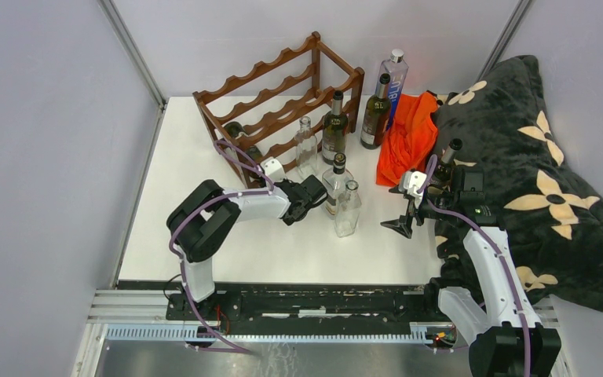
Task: Put the wine bottle on the wine rack
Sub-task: Place the wine bottle in the wine rack.
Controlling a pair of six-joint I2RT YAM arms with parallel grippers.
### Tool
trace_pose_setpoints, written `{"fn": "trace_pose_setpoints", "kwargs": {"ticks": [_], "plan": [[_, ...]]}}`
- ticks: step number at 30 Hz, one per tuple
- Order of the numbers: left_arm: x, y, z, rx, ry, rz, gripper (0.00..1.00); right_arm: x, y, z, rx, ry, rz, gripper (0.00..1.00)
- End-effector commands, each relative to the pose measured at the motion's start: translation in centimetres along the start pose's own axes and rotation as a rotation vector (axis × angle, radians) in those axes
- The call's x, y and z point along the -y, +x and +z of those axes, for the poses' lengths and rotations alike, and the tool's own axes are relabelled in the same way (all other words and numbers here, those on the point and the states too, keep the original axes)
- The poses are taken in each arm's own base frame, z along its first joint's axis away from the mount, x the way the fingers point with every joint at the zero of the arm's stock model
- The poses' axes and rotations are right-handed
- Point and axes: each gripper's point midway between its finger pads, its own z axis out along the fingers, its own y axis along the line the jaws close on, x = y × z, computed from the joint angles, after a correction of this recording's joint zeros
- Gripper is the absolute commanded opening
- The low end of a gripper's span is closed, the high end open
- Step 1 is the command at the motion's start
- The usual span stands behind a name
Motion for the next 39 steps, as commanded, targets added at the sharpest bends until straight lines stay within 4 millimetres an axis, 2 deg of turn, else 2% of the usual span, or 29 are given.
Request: {"fn": "trace_pose_setpoints", "kwargs": {"ticks": [1, 9, 15, 21, 26, 32, 39], "plan": [[0.0, -4.2, -0.6, 0.095, 0.003, -0.042, 0.29, 0.5, -1.7, -0.3, 0.041, 0.005, -0.059, 0.98], [0.0, -4.0, 0.2, 0.100, -0.016, -0.021, 0.37, 0.5, -1.9, -0.4, 0.040, 0.007, -0.064, 0.98], [-0.4, -3.4, 1.2, 0.085, -0.042, -0.007, 0.41, 0.5, -1.8, -0.4, 0.039, 0.006, -0.061, 0.98], [-0.2, -3.4, 1.4, 0.077, -0.038, -0.003, 0.44, 0.5, -1.8, -0.4, 0.039, 0.006, -0.061, 0.98], [0.0, -2.7, 1.3, 0.045, -0.029, -0.005, 0.55, 0.5, -1.8, -0.4, 0.038, 0.006, -0.060, 0.98], [0.1, -2.2, 0.4, 0.026, -0.007, -0.006, 0.69, 0.5, -1.8, -0.4, 0.040, 0.004, -0.060, 0.98], [0.6, -3.2, -2.5, 0.027, 0.048, -0.004, 0.71, 0.4, -1.8, -0.4, 0.039, 0.006, -0.067, 0.98]]}}
